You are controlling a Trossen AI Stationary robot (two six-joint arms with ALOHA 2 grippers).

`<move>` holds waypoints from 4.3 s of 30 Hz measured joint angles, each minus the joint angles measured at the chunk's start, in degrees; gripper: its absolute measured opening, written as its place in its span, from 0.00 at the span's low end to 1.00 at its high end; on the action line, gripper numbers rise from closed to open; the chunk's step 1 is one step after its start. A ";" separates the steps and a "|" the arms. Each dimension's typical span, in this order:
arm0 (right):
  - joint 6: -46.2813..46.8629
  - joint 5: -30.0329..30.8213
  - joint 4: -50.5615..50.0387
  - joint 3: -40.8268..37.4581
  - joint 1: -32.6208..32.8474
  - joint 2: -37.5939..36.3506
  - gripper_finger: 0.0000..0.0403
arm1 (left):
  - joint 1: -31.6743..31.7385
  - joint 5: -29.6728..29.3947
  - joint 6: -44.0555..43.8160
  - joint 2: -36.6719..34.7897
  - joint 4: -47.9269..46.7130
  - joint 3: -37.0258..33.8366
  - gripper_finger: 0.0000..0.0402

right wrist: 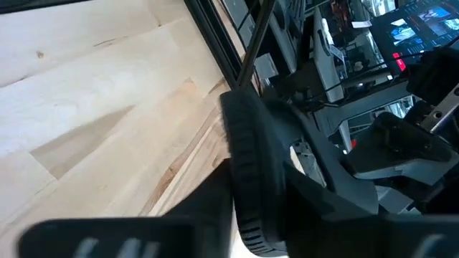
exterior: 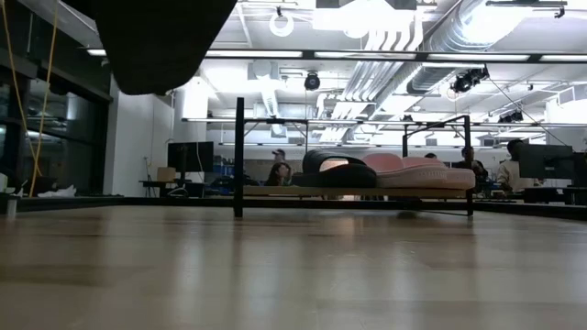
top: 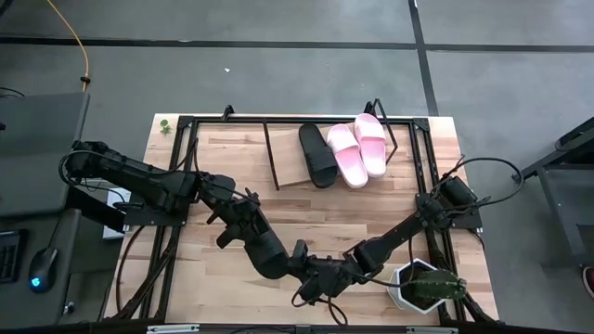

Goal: Pick and place slides into the shelf
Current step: Put the black slide on the shelf

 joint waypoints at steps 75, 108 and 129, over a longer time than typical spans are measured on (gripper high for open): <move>9.45 6.00 -18.69 -0.02 -4.35 -12.89 0.04 | -0.04 -27.85 16.05 -12.24 -19.73 -0.02 0.42; 6.74 -19.13 -24.58 0.00 -34.07 -20.11 0.04 | 0.00 -32.35 17.99 -12.26 -19.96 -2.27 0.39; 6.25 -32.22 -23.42 0.00 -44.87 -17.31 0.04 | 0.00 -32.45 18.43 -12.26 -20.06 -2.23 0.39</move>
